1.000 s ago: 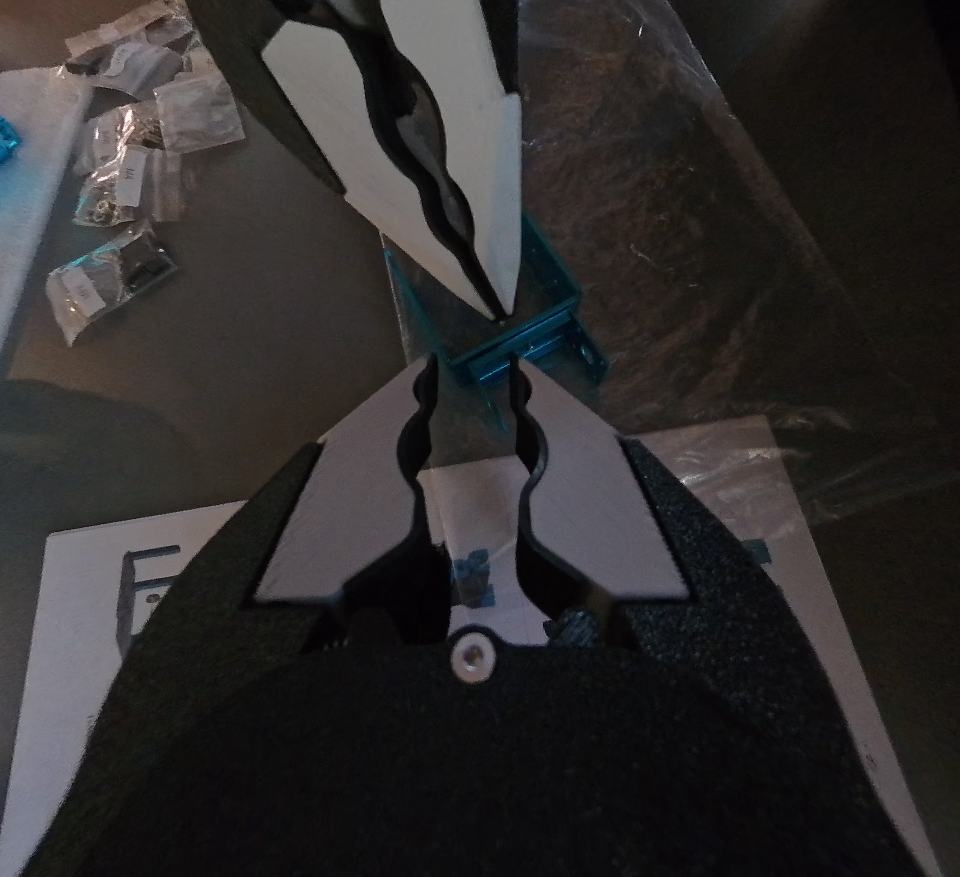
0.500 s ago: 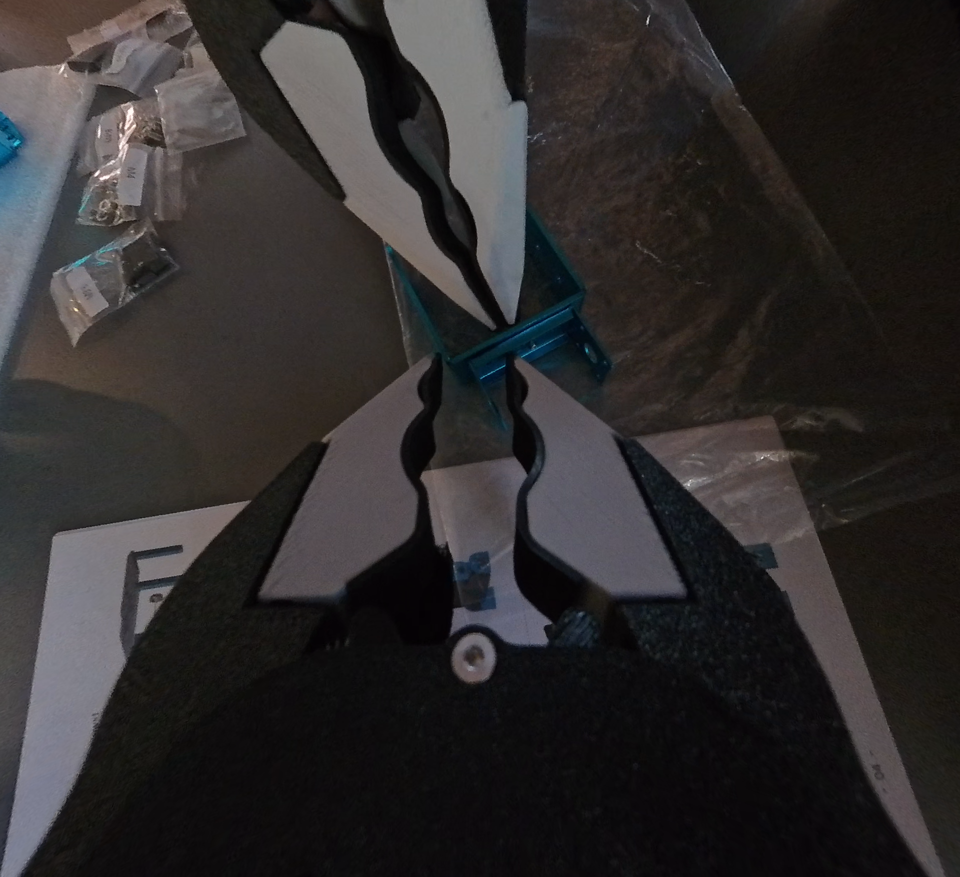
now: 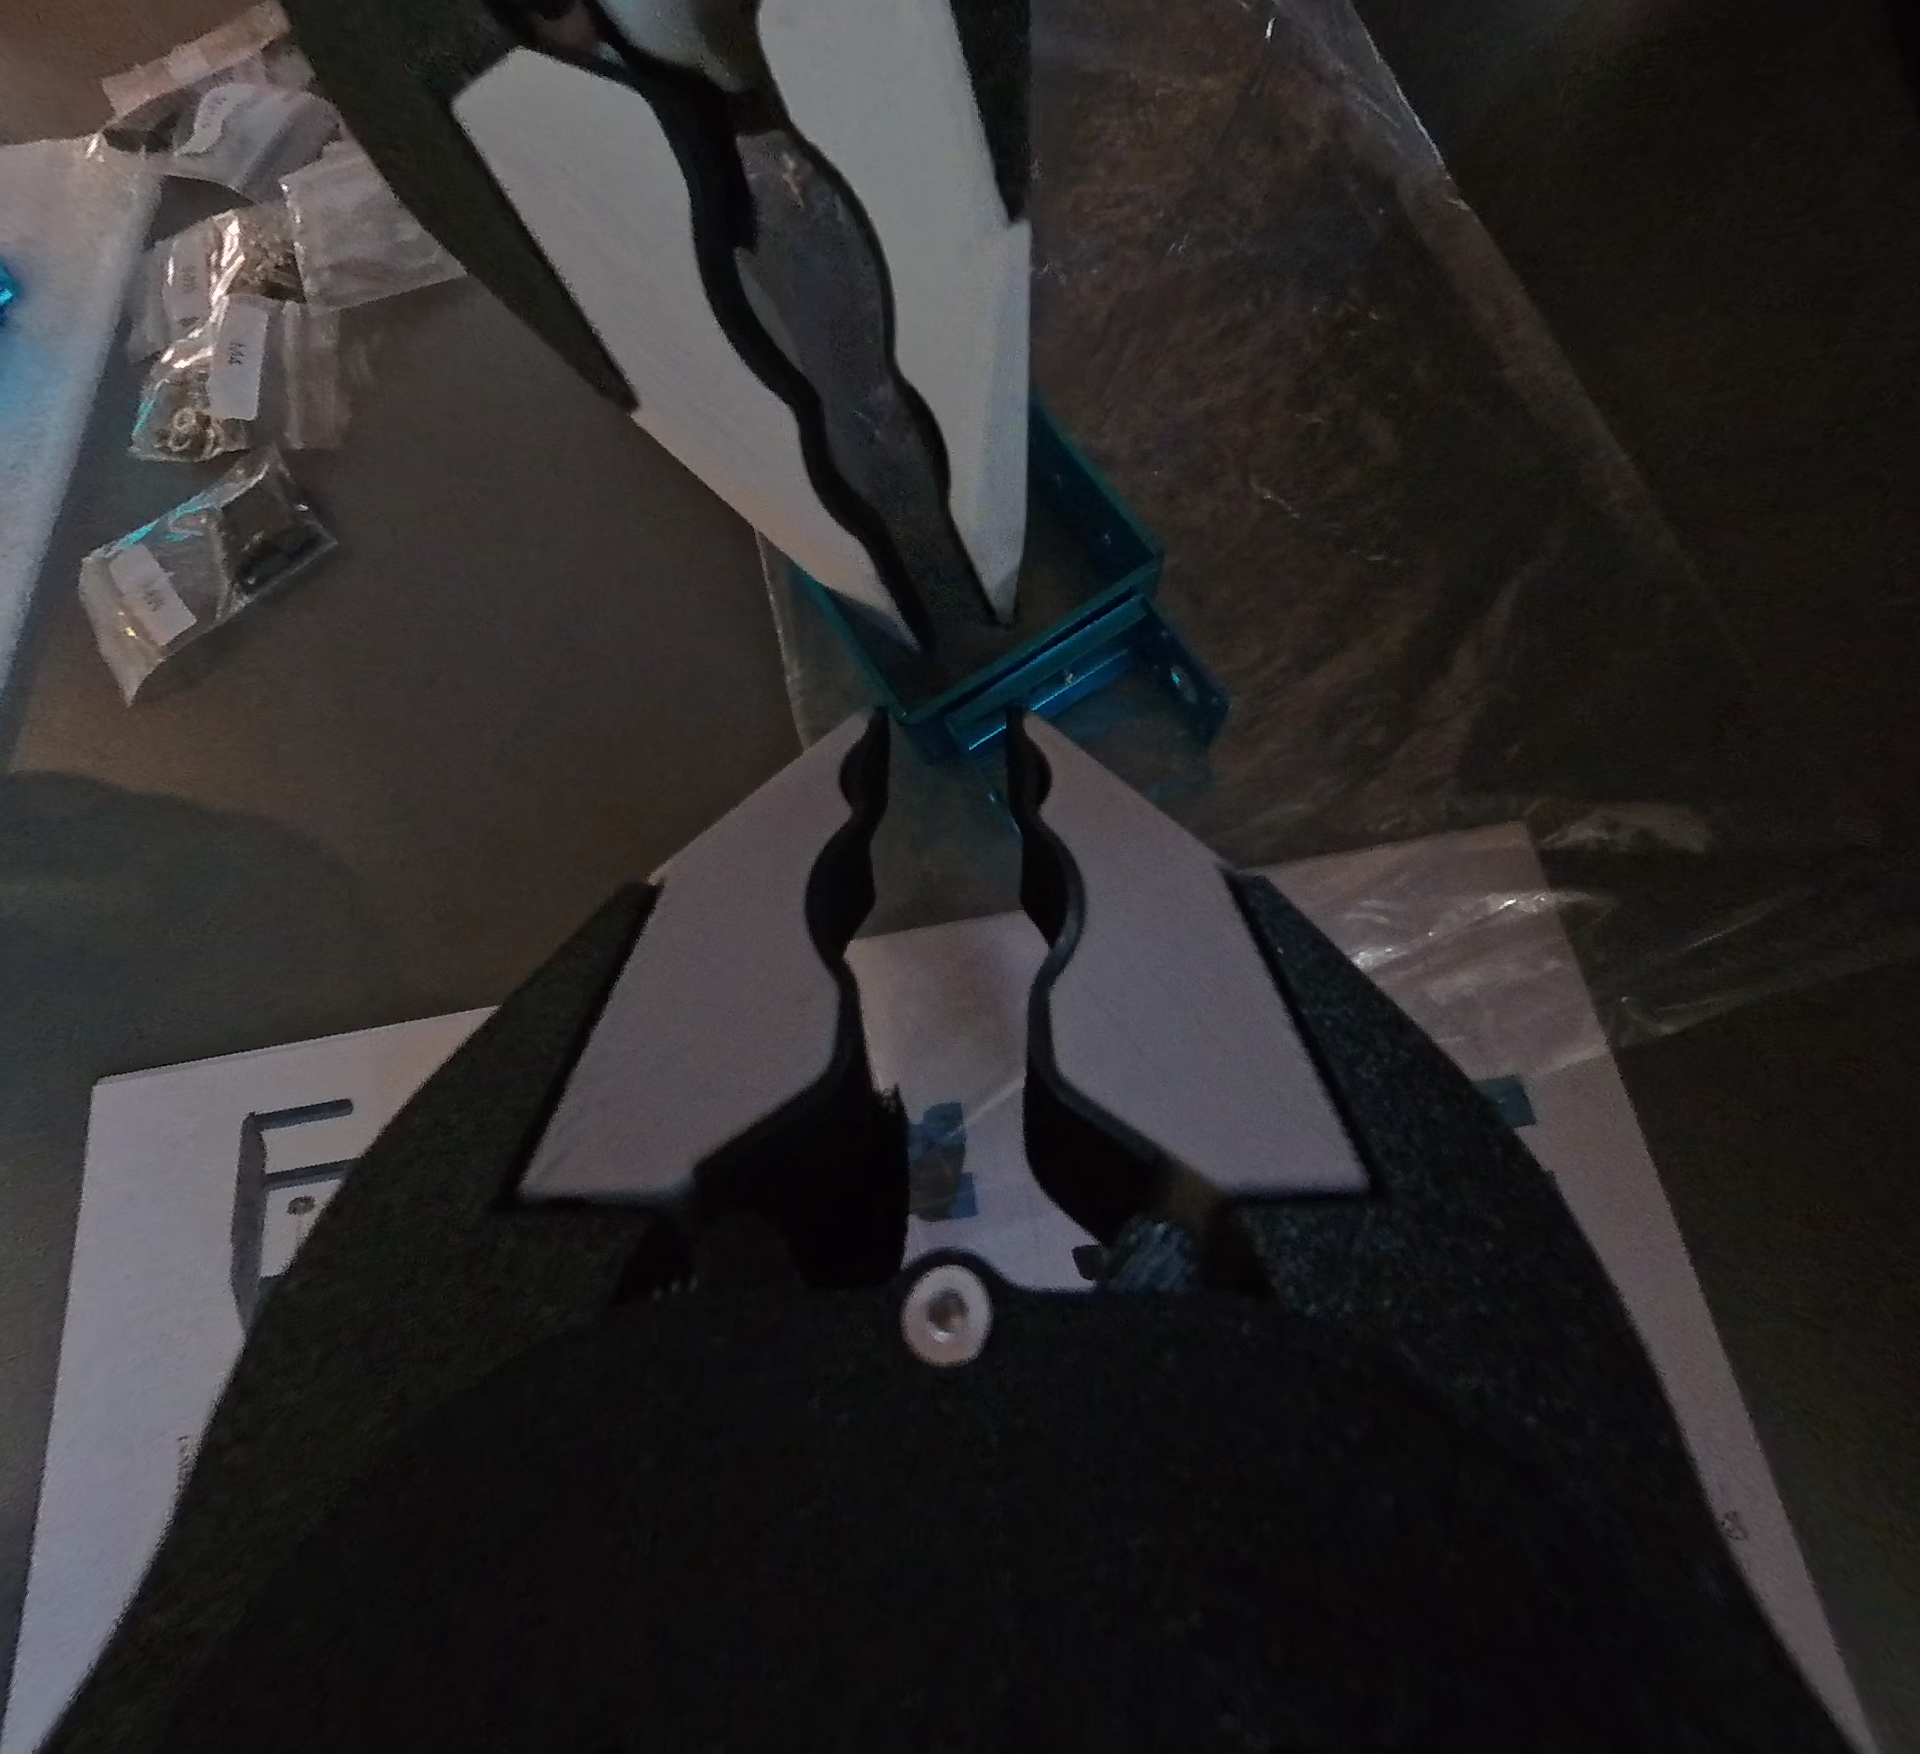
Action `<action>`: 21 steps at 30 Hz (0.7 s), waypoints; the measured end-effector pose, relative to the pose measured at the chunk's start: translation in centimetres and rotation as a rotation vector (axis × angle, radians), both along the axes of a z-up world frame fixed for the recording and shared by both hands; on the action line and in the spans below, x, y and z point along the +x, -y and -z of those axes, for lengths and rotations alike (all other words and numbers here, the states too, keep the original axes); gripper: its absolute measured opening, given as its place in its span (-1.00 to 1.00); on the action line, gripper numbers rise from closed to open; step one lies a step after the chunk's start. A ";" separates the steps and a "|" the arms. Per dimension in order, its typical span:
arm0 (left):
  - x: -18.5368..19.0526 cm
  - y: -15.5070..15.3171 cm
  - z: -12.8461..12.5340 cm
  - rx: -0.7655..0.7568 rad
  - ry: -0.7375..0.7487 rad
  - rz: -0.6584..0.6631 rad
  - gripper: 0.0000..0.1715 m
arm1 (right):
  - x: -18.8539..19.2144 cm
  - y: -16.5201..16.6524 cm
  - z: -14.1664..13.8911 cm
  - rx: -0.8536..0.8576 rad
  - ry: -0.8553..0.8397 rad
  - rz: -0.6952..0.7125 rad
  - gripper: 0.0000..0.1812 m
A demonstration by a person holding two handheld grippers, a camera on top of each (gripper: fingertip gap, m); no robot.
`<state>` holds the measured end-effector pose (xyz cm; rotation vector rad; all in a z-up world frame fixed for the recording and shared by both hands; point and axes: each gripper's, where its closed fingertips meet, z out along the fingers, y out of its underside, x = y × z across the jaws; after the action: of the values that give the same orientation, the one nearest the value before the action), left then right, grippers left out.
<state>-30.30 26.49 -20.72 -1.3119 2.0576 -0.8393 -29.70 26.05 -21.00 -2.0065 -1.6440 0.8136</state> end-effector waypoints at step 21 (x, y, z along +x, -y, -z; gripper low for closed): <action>-1.2 0.1 0.7 0.012 -0.072 0.029 -0.74 | -0.7 0.6 0.2 0.179 0.167 -0.203 -0.81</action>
<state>-31.48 26.35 -21.40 -1.3266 2.1393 -0.8016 -30.39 25.47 -21.22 -1.8472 -1.9650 0.5538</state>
